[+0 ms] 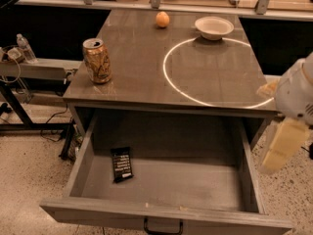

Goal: Pick rxbar chocolate from top drawer and place on counter

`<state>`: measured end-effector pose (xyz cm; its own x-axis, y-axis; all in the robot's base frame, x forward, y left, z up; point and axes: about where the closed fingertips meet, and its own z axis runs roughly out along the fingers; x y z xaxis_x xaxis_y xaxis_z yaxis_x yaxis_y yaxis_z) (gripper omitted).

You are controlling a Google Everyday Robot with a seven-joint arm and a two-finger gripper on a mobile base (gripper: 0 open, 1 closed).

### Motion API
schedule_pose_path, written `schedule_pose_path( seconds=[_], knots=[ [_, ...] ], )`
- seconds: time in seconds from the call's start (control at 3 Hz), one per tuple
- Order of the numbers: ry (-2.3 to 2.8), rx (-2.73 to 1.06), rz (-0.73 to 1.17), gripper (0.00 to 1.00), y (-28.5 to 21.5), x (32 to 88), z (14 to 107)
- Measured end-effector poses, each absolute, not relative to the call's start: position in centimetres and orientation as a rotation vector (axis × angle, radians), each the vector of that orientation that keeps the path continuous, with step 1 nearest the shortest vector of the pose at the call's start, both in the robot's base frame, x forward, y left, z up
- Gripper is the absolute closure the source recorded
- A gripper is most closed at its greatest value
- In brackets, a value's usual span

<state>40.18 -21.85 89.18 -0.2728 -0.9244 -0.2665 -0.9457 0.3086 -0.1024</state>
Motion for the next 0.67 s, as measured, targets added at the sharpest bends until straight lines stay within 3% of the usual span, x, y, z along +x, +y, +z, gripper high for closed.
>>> schedule_pose_path(
  seconds=[0.67],
  knots=[
    [2.116, -1.697, 0.457, 0.0, -12.8, 37.0, 79.8]
  ],
)
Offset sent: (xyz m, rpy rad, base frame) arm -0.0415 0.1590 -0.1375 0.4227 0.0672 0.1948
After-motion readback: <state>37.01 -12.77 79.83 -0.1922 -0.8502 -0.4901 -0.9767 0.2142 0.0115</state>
